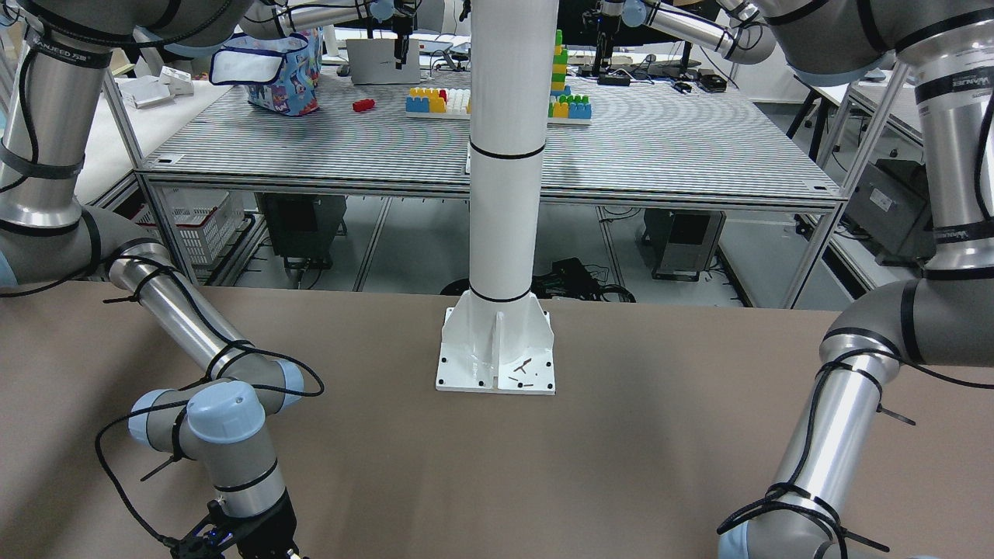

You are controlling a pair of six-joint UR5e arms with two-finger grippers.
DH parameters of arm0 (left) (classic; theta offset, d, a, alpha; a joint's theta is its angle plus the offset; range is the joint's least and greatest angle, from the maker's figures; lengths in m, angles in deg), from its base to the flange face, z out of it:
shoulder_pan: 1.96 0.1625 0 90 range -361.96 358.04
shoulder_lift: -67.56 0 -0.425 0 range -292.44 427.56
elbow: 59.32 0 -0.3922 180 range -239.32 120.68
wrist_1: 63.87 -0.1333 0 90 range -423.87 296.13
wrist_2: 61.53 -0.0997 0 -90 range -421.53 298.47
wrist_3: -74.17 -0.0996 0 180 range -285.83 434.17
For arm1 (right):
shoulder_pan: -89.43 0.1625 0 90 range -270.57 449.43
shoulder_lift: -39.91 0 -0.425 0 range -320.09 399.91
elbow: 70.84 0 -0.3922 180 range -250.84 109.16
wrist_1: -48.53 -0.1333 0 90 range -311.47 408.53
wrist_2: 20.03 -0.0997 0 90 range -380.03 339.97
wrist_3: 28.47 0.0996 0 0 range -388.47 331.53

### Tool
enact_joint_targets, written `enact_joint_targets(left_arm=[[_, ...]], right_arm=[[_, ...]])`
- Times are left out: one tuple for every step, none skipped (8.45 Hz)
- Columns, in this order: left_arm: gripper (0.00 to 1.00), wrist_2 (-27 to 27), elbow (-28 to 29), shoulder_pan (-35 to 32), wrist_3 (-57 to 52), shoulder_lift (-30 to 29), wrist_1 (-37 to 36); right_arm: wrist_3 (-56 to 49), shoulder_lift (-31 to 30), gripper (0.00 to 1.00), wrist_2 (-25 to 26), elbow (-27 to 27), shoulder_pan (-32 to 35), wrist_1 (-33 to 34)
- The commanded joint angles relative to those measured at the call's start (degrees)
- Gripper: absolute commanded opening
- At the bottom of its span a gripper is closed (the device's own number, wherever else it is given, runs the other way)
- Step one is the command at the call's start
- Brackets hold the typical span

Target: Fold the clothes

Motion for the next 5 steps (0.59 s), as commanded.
enact_joint_targets(left_arm=[[0.64, 0.0, -0.1, 0.1, 0.8, 0.0, 0.1], [0.64, 0.0, -0.1, 0.3, 0.8, 0.0, 0.1], [0.64, 0.0, -0.1, 0.4, 0.9, -0.1, 0.1], [0.64, 0.0, -0.3, 0.4, 1.0, -0.2, 0.1], [0.64, 0.0, -0.6, 0.4, 1.0, -0.3, 0.0]], right_arm=[[3.8, -5.2, 0.0, -0.7, 9.1, -3.4, 0.9], [7.9, -5.6, 0.0, -0.9, 12.0, -4.8, 1.4], [10.3, -7.7, 0.0, -1.4, 17.9, -8.4, 3.9], [10.5, -12.5, 0.0, -2.8, 26.2, -11.3, 5.8], [10.5, -17.0, 0.0, -9.1, 30.6, -12.8, 5.4]])
